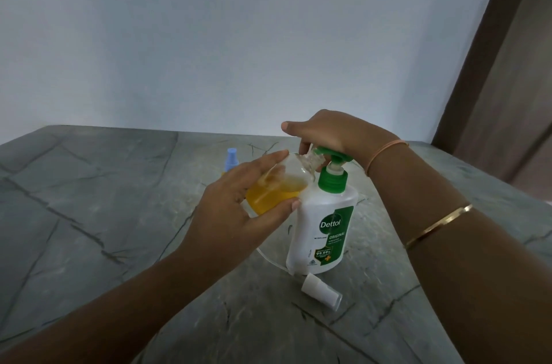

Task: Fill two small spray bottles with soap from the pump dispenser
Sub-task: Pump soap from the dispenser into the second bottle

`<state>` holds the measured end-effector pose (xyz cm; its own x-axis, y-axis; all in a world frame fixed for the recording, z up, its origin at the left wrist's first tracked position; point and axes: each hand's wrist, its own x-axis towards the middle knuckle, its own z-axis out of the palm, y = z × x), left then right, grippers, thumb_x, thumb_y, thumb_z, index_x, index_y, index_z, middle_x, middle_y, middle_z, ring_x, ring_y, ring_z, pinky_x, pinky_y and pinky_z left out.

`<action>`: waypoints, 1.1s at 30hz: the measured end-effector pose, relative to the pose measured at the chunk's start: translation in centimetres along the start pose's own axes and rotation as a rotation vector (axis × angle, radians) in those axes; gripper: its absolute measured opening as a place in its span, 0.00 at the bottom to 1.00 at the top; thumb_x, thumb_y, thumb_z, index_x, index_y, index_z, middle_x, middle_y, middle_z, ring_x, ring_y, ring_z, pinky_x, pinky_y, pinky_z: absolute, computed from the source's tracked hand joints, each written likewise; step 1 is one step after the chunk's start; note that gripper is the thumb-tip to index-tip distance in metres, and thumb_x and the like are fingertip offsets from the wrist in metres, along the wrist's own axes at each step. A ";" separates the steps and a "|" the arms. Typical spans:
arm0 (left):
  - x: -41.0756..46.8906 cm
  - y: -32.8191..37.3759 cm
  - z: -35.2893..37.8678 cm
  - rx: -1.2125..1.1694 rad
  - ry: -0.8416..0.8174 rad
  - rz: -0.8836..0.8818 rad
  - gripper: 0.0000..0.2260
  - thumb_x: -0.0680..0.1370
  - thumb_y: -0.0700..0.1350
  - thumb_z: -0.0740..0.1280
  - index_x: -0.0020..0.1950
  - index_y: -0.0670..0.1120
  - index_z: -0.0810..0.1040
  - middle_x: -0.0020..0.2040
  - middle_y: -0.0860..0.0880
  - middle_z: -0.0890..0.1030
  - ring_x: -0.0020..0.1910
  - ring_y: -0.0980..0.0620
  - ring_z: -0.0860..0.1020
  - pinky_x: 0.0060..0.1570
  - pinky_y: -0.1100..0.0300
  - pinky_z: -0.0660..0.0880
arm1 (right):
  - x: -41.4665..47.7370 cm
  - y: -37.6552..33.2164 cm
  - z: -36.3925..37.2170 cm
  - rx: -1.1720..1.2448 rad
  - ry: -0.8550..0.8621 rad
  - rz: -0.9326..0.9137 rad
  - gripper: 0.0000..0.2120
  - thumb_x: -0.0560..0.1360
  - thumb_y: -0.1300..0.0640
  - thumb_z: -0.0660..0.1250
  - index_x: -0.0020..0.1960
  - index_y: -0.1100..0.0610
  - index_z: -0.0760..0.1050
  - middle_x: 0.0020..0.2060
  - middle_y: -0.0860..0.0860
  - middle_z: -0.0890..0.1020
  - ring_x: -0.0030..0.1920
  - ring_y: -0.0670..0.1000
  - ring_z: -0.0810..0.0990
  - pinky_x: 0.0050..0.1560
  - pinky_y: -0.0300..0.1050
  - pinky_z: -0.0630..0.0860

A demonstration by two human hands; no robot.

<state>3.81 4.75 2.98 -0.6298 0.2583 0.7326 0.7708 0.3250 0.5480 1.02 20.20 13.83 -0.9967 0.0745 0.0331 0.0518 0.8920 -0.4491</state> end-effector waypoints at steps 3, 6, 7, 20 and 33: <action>-0.1 -0.2 0.2 0.008 -0.018 0.011 0.21 0.66 0.64 0.64 0.58 0.72 0.64 0.52 0.80 0.68 0.55 0.74 0.70 0.42 0.77 0.72 | -0.1 0.2 0.3 0.007 -0.003 0.020 0.22 0.78 0.41 0.55 0.53 0.59 0.75 0.33 0.49 0.74 0.29 0.46 0.73 0.28 0.39 0.64; -0.1 -0.2 0.2 -0.001 -0.031 0.011 0.22 0.67 0.64 0.64 0.59 0.71 0.63 0.53 0.82 0.66 0.55 0.77 0.68 0.45 0.82 0.68 | 0.0 0.3 0.5 0.021 0.001 0.021 0.23 0.78 0.40 0.55 0.53 0.59 0.76 0.34 0.48 0.74 0.31 0.46 0.73 0.29 0.39 0.64; -0.1 -0.2 0.2 -0.004 -0.030 0.011 0.22 0.67 0.63 0.64 0.59 0.70 0.63 0.53 0.82 0.67 0.54 0.77 0.68 0.46 0.82 0.67 | 0.0 0.3 0.5 0.019 0.006 0.016 0.23 0.78 0.40 0.55 0.53 0.59 0.76 0.34 0.48 0.75 0.30 0.46 0.73 0.29 0.39 0.64; 0.1 -0.1 0.0 0.019 -0.011 0.003 0.22 0.66 0.65 0.64 0.58 0.75 0.64 0.53 0.82 0.67 0.55 0.75 0.69 0.46 0.73 0.71 | 0.3 0.0 -0.1 -0.041 -0.014 -0.010 0.23 0.78 0.40 0.56 0.52 0.60 0.75 0.32 0.51 0.76 0.28 0.47 0.74 0.28 0.39 0.66; -0.4 -0.3 0.3 0.032 -0.002 0.004 0.22 0.66 0.64 0.64 0.59 0.71 0.64 0.50 0.78 0.71 0.54 0.72 0.71 0.45 0.75 0.72 | 0.6 0.5 0.5 -0.028 -0.014 0.005 0.23 0.78 0.40 0.56 0.53 0.59 0.76 0.35 0.48 0.74 0.32 0.46 0.73 0.30 0.40 0.65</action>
<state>3.79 4.82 2.34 -0.6270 0.2619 0.7337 0.7698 0.3527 0.5319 0.41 20.45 13.17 -0.9971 0.0733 0.0184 0.0586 0.9036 -0.4243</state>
